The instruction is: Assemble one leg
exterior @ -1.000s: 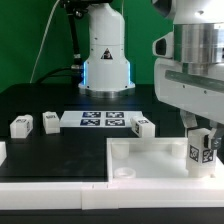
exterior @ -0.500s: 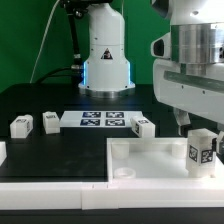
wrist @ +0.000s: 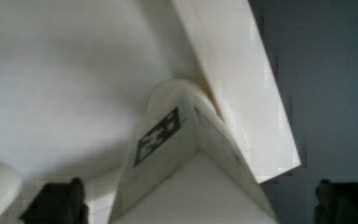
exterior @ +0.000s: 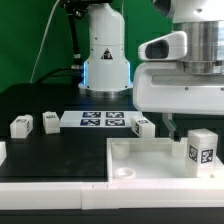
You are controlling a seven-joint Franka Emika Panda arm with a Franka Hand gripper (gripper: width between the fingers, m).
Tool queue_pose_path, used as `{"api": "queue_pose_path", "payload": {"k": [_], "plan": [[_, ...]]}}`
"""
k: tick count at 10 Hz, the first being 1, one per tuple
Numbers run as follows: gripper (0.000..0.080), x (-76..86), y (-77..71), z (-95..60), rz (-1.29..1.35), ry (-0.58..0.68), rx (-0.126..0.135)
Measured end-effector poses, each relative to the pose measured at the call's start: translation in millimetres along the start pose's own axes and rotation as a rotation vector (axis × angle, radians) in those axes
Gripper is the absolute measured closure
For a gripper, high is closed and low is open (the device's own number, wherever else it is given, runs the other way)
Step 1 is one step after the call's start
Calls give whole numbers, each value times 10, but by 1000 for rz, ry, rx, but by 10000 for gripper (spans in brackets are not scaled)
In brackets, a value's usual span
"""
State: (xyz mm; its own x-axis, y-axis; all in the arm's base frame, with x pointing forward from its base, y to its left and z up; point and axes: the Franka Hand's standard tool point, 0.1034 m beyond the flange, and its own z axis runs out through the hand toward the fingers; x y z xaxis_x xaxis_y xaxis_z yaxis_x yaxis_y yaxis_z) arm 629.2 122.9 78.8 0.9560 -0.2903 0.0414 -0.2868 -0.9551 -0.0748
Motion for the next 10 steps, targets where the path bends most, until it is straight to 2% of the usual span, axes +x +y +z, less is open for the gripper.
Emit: {"api": "queue_pose_path", "payload": {"k": [4, 6, 7, 8, 9, 10], "plan": [[151, -2, 26, 10, -459, -1, -18], [151, 2, 34, 10, -494, -1, -19], [245, 2, 35, 10, -494, -1, -19], [380, 2, 35, 10, -475, -1, -19], [380, 3, 36, 10, -468, -1, -19], [509, 1, 35, 10, -435, -1, -19]]}}
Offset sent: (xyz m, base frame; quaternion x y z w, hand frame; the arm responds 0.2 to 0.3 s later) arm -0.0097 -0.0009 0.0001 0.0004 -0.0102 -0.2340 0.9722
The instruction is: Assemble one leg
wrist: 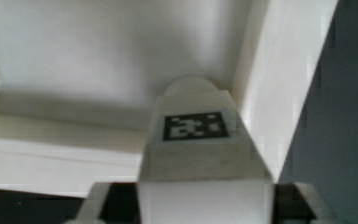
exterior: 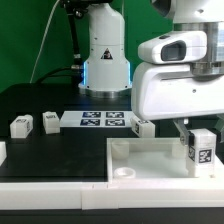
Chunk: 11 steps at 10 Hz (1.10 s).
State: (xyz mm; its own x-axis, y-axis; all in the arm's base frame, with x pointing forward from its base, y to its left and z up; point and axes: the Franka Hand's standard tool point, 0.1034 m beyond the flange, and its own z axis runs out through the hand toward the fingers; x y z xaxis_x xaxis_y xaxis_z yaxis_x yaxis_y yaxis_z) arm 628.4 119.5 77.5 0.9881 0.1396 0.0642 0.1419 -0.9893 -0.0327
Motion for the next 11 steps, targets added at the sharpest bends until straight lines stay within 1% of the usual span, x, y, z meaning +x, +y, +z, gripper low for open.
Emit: {"api": "queue_pose_path", "payload": {"k": [1, 2, 4, 5, 7, 9, 11], "plan": [[509, 0, -3, 0, 189, 0, 2], [509, -1, 5, 1, 323, 0, 4], [509, -2, 19, 2, 610, -1, 2], [509, -7, 25, 4, 805, -1, 3], [509, -13, 22, 6, 1114, 0, 1], [508, -21, -15, 5, 1343, 4, -7], [508, -21, -7, 4, 1522, 3, -3]]}}
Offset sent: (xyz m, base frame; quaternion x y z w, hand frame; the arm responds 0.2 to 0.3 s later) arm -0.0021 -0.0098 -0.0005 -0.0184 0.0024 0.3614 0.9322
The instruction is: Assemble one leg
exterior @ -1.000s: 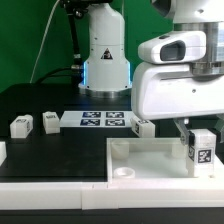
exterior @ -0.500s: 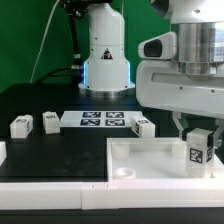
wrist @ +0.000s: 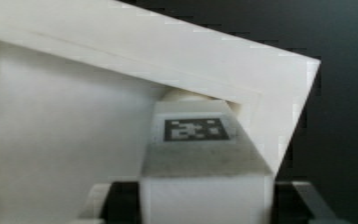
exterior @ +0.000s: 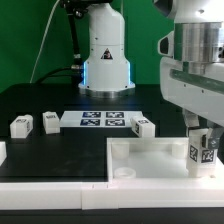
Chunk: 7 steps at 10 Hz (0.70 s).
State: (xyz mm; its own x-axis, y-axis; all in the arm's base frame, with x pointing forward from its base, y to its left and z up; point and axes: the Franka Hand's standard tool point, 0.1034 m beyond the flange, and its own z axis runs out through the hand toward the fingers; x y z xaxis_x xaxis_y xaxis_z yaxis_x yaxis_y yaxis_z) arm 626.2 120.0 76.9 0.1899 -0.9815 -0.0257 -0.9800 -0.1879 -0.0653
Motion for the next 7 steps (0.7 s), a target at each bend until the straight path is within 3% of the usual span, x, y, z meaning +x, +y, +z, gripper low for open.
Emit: {"api": "queue_pose_path", "payload": {"k": [2, 3, 4, 5, 7], "plan": [[480, -7, -1, 1, -11, -1, 0], [305, -7, -1, 1, -51, -1, 1], [305, -9, -3, -1, -79, -1, 1], [182, -8, -11, -9, -209, 3, 0], [152, -23, -20, -14, -412, 1, 2]]}}
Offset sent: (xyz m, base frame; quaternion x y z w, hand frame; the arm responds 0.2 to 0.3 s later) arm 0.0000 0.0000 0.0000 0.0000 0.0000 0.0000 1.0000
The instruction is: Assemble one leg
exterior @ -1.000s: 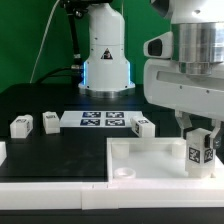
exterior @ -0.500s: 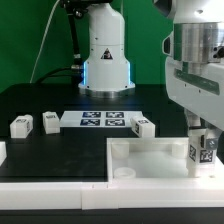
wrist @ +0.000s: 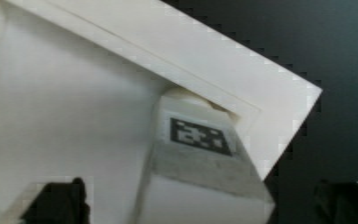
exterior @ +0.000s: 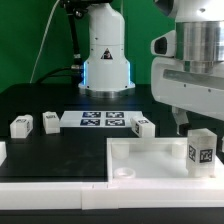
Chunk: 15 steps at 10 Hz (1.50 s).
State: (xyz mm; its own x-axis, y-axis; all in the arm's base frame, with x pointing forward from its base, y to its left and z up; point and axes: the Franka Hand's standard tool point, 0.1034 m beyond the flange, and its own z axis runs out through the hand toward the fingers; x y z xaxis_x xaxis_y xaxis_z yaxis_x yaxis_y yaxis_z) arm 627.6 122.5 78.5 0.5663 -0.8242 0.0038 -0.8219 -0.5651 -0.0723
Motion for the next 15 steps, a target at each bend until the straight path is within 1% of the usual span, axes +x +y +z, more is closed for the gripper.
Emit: {"api": "queue_pose_path", "payload": {"k": [2, 3, 5, 8, 9, 10, 11, 12, 13, 14, 15], "plan": [[150, -1, -5, -4, -306, 1, 0], [150, -2, -5, -3, -417, 1, 0], [150, 15, 4, -1, -709, 6, -7], [150, 54, 16, -1, -1007, 14, -22], [150, 74, 14, -6, -1079, 25, -23], [150, 77, 16, -3, -1084, 25, -23], [283, 77, 17, -2, -1081, 25, -23], [283, 78, 17, -2, -1080, 25, -23], [422, 76, 17, -1, -1061, 25, -22], [508, 76, 17, -1, -1026, 25, -22], [508, 77, 17, -1, -1016, 25, -21]]}}
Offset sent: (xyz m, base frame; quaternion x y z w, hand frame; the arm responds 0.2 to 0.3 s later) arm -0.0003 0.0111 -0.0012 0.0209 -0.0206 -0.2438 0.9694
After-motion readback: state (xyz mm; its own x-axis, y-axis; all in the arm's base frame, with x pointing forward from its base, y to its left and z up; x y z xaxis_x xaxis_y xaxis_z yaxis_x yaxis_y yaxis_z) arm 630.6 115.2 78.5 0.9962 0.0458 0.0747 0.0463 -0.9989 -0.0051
